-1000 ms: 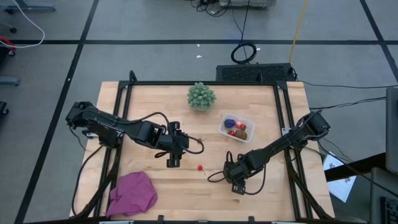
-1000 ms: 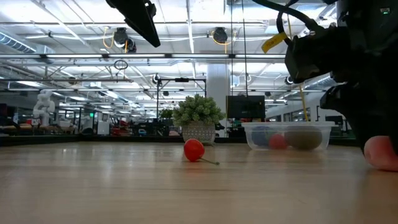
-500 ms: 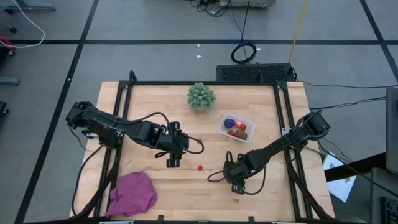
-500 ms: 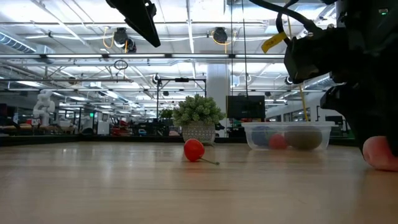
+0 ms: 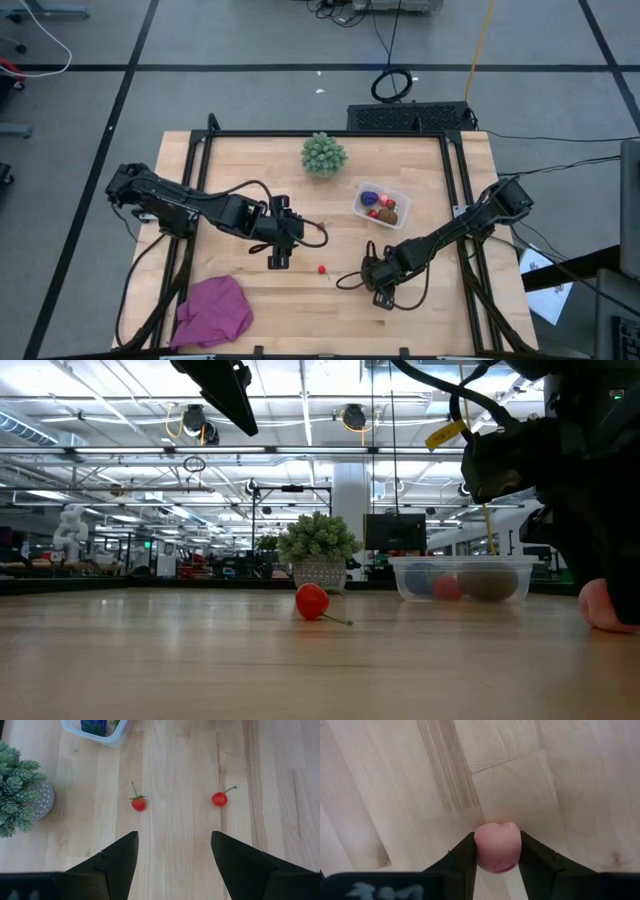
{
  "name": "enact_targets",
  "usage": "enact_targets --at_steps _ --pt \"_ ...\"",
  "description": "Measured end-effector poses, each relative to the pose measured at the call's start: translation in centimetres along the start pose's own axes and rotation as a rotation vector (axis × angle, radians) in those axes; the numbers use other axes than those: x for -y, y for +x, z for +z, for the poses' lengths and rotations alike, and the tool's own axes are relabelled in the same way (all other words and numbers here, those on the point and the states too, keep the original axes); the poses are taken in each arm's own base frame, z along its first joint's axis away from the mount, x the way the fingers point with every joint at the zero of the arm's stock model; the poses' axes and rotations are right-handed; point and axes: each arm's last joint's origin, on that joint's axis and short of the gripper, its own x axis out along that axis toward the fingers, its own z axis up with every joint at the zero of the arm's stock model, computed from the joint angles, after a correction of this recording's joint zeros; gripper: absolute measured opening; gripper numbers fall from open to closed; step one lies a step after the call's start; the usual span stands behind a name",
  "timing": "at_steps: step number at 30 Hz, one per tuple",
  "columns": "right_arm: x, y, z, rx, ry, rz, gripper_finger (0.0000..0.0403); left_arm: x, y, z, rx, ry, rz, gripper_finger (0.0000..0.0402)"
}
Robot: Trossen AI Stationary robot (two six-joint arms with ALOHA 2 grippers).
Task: Pick and placing Produce into tupperware
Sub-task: Put the pink peach into the transparent bin
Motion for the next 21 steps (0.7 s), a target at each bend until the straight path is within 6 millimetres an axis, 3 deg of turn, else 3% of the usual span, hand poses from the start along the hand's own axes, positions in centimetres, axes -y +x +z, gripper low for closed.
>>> enact_targets --at_steps 9,17,21 --pt "0.0 -0.9 0.0 0.014 -0.002 0.020 0.0116 0.0 0.0 0.0 0.000 0.000 0.000 0.0255" --pt "0.6 -4.9 0.7 0.131 -0.018 0.090 0.0116 0.0 0.0 0.0 0.000 0.002 0.000 0.0255" --pt "1.9 -7.1 1.0 0.170 -0.021 0.077 0.0115 0.0 0.0 0.0 0.000 0.015 0.000 0.0255"
